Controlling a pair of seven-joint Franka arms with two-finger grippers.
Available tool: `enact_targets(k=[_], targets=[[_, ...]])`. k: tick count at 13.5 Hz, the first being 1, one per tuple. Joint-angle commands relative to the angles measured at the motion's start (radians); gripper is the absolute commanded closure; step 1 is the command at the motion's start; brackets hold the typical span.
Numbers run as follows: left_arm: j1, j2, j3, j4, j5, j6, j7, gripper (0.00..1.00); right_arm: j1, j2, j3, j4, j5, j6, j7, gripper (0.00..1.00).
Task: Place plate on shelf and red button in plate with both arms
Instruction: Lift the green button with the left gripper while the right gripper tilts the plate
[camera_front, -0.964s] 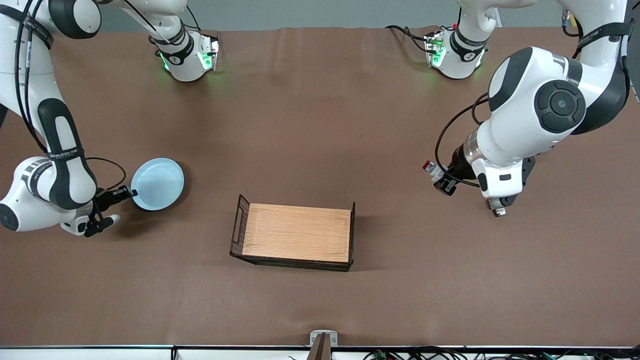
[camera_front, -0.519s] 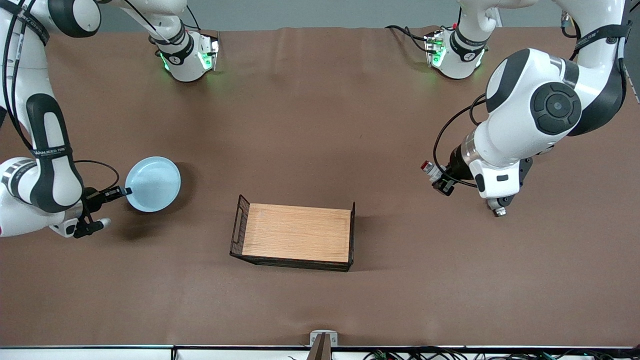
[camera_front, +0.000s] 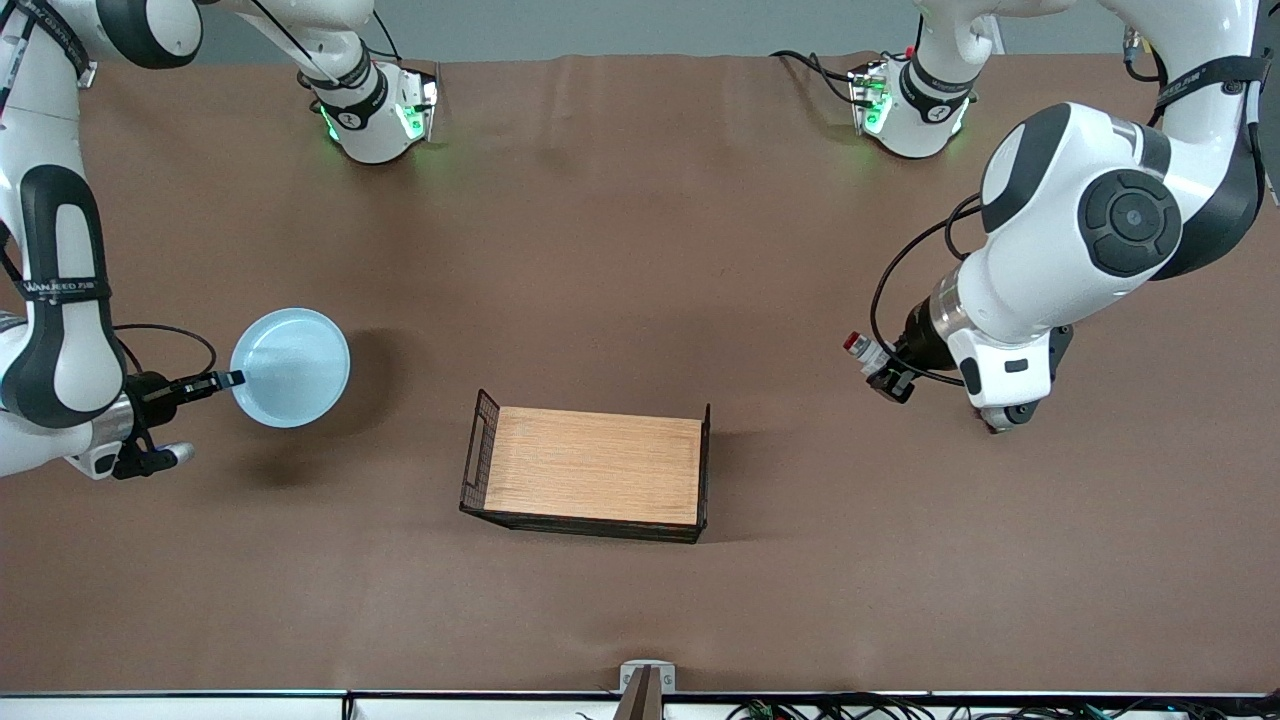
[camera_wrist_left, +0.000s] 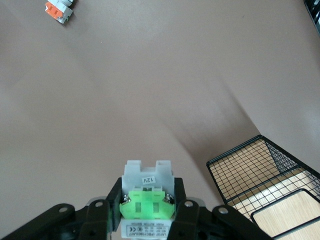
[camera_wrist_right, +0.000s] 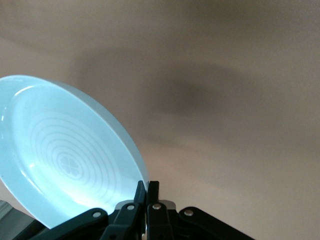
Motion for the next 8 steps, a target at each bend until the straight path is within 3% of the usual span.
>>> enact_targets(k=[1, 4, 8], targets=[[0.006, 0.004, -0.003, 0.032, -0.012, -0.021, -0.017, 1.0, 0.035, -0.073, 0.004, 0.003, 0.012, -0.05, 0.109, 1.0], [0.01, 0.001, -0.003, 0.032, -0.042, -0.021, -0.018, 1.0, 0.062, -0.112, 0.006, 0.017, 0.062, -0.134, 0.235, 1.0], [0.004, 0.001, -0.003, 0.032, -0.044, -0.021, -0.023, 1.0, 0.114, -0.12, 0.008, 0.15, 0.079, -0.263, 0.39, 1.0]])
